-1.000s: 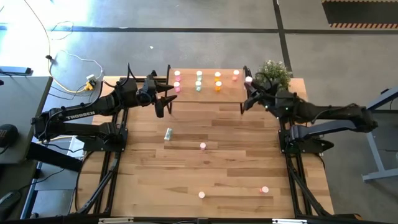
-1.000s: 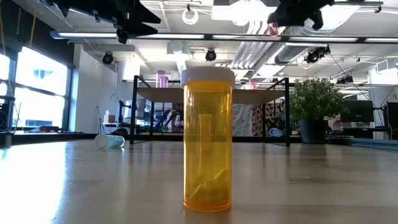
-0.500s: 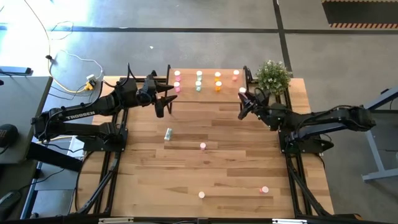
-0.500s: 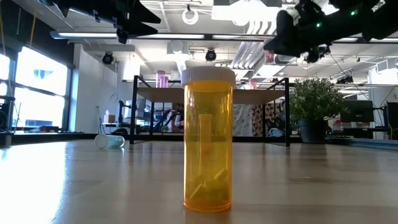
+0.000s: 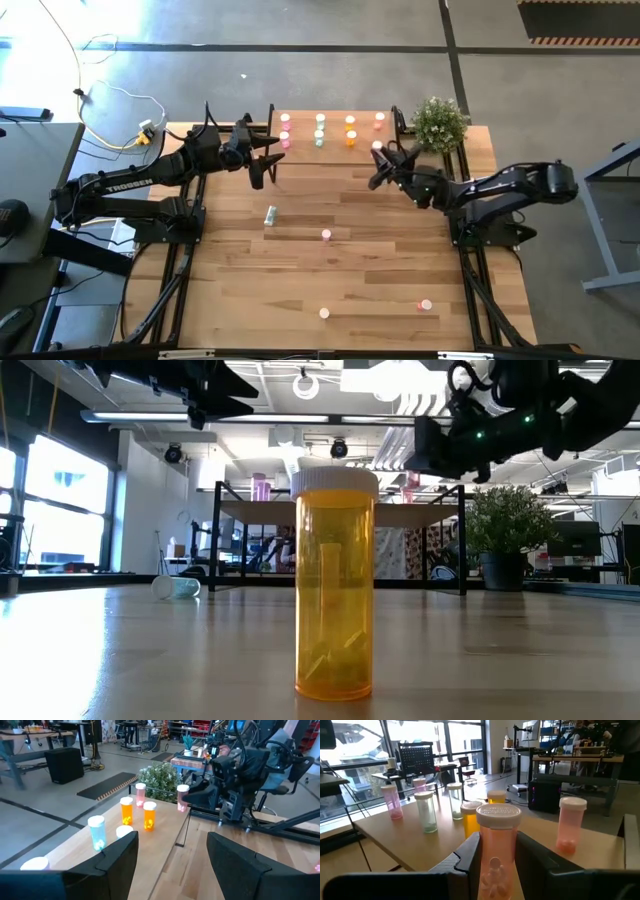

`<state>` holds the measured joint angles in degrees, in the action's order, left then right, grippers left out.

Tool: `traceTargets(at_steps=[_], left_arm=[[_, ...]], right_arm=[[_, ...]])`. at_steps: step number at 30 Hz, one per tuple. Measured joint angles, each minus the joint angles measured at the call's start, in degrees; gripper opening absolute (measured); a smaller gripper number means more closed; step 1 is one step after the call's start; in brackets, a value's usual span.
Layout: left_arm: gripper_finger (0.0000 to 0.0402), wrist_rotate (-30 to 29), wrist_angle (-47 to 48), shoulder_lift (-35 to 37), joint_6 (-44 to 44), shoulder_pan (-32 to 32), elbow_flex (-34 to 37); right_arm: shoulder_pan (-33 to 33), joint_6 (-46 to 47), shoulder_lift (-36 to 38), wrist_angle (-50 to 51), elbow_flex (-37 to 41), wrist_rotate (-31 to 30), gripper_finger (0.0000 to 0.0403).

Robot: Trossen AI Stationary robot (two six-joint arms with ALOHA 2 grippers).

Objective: Pick and place medicine bottles onto shelf by color
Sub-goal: Put the left orange pill bottle on the shelf aligned with the orange pill bottle

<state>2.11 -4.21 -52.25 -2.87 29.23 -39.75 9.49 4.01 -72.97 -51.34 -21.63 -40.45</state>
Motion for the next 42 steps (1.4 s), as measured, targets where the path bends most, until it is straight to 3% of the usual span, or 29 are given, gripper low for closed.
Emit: traceTargets(at_steps=[18, 42], left_arm=[[0.0225, 0.00, 0.00, 0.00, 3.12, 0.00, 0.00], [0.0225, 0.01, 0.00, 0.00, 3.12, 0.00, 0.00]], right_arm=[[1.32, -0.10, -3.22, 1.70, -0.07, -1.51, 0.0091], [1.41, 0.38, -3.20, 0.47, -0.07, -1.37, 0.0177]])
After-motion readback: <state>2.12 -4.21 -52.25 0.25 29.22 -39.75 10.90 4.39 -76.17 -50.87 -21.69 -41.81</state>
